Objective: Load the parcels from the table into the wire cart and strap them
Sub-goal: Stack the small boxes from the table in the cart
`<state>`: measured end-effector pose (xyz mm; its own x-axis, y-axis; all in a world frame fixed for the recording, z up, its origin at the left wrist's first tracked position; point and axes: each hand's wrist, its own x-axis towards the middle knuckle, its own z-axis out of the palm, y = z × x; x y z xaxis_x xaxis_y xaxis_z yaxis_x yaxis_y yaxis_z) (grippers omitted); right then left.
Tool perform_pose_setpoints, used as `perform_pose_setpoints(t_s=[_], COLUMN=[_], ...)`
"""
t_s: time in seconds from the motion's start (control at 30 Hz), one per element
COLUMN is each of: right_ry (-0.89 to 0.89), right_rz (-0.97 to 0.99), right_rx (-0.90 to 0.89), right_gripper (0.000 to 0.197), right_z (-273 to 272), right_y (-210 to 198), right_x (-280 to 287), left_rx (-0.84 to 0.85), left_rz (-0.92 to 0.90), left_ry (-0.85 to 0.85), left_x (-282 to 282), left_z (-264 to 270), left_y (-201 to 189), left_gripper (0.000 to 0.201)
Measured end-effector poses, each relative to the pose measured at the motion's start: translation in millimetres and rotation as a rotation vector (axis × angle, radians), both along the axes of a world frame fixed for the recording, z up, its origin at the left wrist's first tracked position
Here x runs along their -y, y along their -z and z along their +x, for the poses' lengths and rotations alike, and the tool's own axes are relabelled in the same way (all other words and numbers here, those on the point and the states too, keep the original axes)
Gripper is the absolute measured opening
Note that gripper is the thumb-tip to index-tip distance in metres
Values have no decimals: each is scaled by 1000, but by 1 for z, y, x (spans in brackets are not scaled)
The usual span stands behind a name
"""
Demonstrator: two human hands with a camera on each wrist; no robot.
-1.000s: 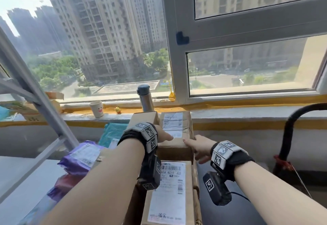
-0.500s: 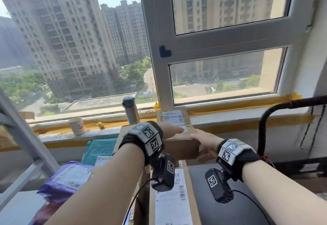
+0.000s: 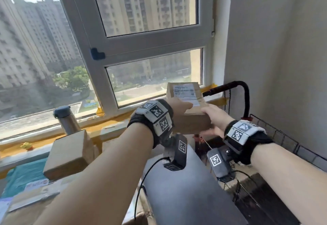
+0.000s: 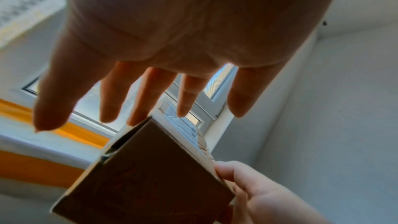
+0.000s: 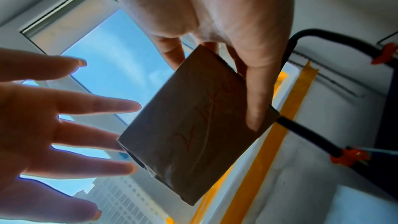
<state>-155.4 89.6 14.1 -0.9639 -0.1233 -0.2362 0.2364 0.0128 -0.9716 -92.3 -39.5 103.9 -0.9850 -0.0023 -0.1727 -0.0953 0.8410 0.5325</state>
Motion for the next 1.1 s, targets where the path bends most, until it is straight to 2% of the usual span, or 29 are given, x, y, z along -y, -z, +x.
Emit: perform_pose_setpoints(t_s=[0.13, 0.23, 0.37, 0.5, 0.67, 0.73, 0.93, 1.1], right_ry=[69, 127, 103, 97, 45, 48, -21, -71], right_rz=[10, 56, 140, 227, 266, 332, 545, 702], right_rx=[-17, -18, 7, 18, 107, 143, 285, 360], right_gripper=[32, 36, 30, 26, 36, 34, 32, 33], right_z=[1, 0, -5, -12, -30, -40, -79, -114], right_y=[5, 12, 19, 30, 60, 76, 148, 208], right_x=[-74, -141, -232, -294, -337, -346, -347, -354], left_rx=[-32, -66, -40, 6, 131, 179, 356, 489], left_rz=[63, 170, 272, 247, 323, 363, 348, 417], left_ry=[27, -27, -82, -126, -185, -208, -276, -316], left_x=[-68, -128, -211, -269, -304, -313, -315, -321], left_z=[-9, -18, -31, -50, -76, -87, -127, -158], left_y=[14, 31, 54, 84, 133, 159, 242, 304], left_gripper=[42, 45, 40, 41, 38, 34, 32, 34])
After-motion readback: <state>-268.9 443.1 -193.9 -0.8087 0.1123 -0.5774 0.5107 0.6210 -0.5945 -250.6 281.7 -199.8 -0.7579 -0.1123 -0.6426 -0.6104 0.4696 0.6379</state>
